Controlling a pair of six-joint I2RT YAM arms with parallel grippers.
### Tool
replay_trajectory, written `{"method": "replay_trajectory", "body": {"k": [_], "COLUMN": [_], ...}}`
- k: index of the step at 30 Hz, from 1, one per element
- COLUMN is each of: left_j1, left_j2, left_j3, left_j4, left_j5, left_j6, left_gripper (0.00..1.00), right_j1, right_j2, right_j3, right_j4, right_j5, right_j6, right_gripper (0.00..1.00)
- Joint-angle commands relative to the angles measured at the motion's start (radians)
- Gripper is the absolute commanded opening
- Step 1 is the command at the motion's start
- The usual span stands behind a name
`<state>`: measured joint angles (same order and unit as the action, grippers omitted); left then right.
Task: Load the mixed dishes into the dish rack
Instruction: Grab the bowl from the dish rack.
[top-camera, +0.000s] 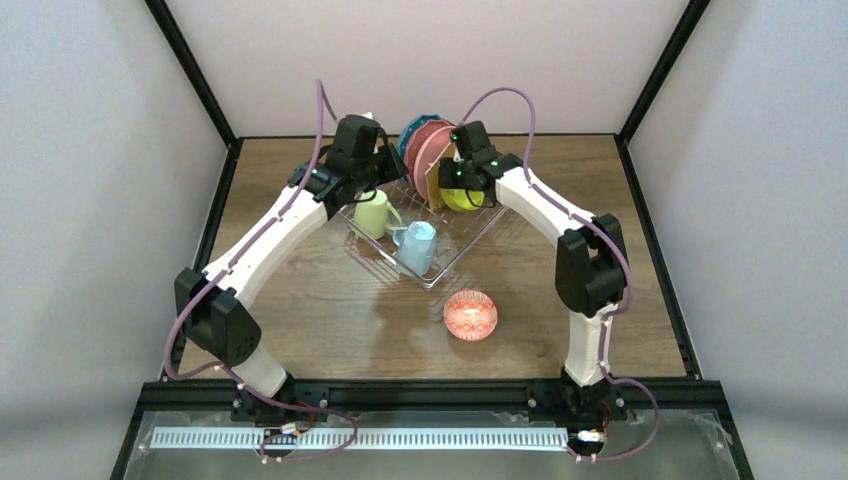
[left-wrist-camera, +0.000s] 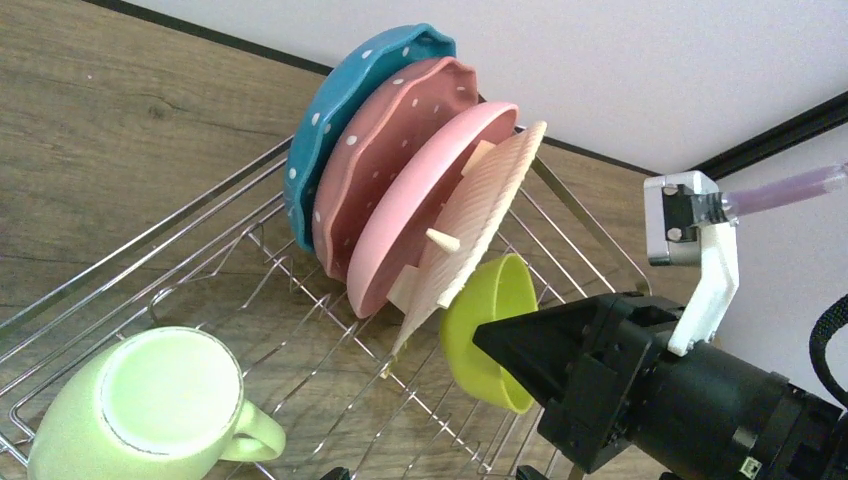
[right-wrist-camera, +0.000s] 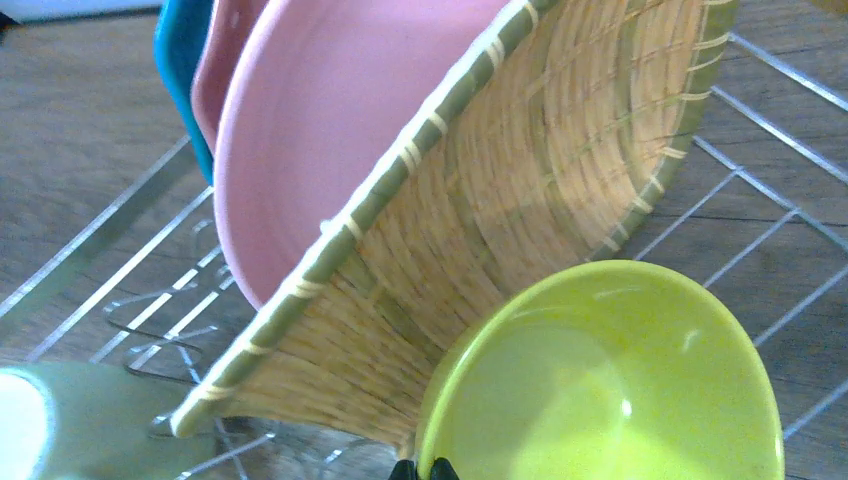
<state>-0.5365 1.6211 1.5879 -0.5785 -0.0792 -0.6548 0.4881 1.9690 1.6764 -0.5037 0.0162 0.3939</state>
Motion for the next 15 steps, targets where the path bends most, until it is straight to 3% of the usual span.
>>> {"method": "replay_trajectory", "body": {"k": [1,9,15], "left_j1": [0.006,0.005,0.006], "left_j2": [0.016,0.108,0.124], "left_j3": [0.012,0.102,0.107], "left_j4": [-0.005,0.007,0.022], "left_j5": [0.01,0.017,0.003], "left_j6": [-0.021,-0.036,-0.016], "left_gripper": [0.95,0.95,0.95], "right_j1": [-0.037,-0.107,-0.159], "right_j2": [-0.019,-0.039,-0.071], "right_j3": [-0.071,-0.226,-0.428], "right_j4": [0.17,0.4,0.753], "right_j5": [-0.115,-0.214,-0.329], "right_j6": [0.167,0.415,0.644], "right_gripper": [0.01,0.01,0.01]}}
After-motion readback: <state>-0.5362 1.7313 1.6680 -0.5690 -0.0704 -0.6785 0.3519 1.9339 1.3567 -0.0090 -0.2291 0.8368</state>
